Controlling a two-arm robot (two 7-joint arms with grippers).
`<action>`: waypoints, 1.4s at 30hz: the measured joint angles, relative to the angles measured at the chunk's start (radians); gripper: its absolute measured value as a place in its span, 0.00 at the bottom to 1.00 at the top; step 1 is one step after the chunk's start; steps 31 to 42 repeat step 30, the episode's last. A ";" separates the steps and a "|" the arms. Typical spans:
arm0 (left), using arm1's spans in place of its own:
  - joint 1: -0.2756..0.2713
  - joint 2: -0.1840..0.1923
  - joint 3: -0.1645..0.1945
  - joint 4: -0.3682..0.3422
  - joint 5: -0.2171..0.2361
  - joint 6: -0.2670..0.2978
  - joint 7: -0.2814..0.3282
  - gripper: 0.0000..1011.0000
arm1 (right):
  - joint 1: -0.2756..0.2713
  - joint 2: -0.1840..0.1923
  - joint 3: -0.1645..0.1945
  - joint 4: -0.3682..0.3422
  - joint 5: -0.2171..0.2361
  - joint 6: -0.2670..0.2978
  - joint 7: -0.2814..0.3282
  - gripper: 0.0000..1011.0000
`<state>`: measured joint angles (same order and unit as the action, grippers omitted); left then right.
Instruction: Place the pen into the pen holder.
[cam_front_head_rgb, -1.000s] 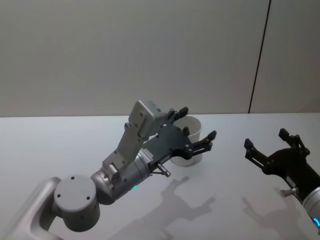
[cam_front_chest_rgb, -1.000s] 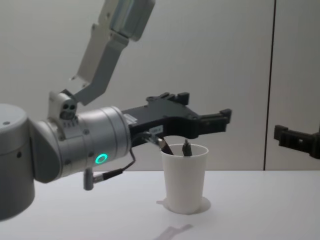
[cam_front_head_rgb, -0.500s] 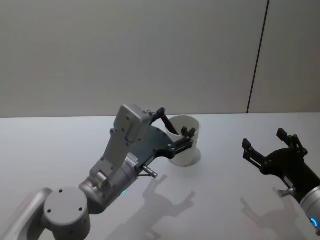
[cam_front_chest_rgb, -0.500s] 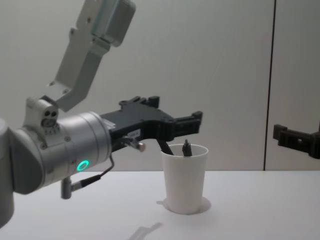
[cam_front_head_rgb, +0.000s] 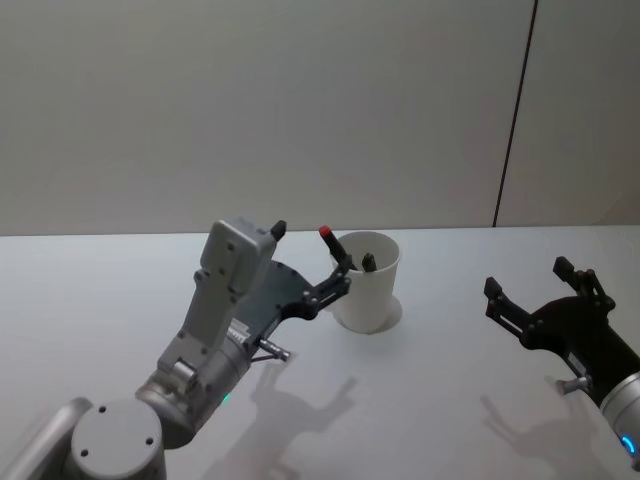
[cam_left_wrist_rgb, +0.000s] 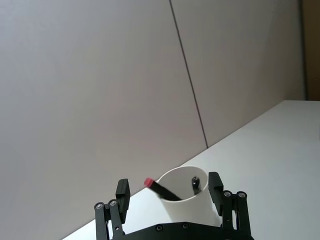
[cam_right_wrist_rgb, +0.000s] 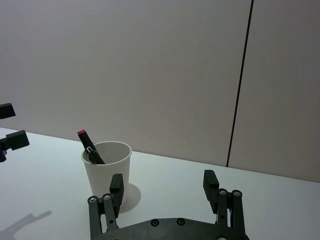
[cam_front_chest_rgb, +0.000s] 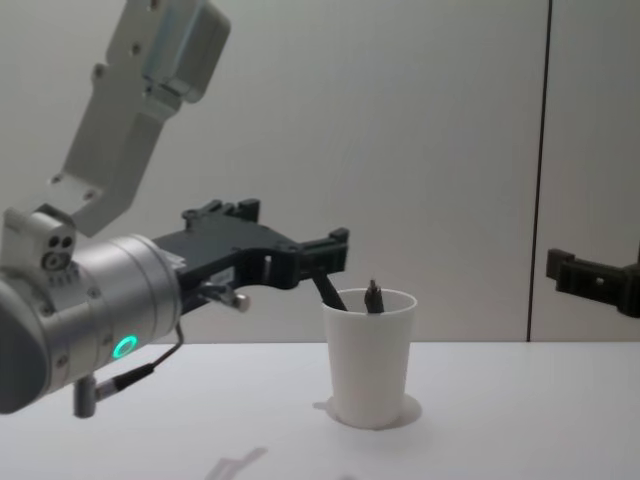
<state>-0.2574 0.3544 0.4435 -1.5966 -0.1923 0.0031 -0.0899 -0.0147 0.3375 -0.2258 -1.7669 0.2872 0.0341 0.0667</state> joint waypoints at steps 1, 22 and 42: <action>0.002 0.003 0.001 -0.003 -0.001 0.001 0.008 0.99 | 0.000 0.000 0.000 0.000 0.000 0.000 0.000 0.99; 0.021 0.028 0.012 -0.030 -0.009 0.012 0.079 0.99 | 0.000 0.000 0.000 0.000 0.000 0.000 0.000 0.99; 0.020 0.028 0.011 -0.030 -0.009 0.012 0.079 0.99 | 0.000 0.000 0.000 0.000 0.000 0.000 0.000 0.99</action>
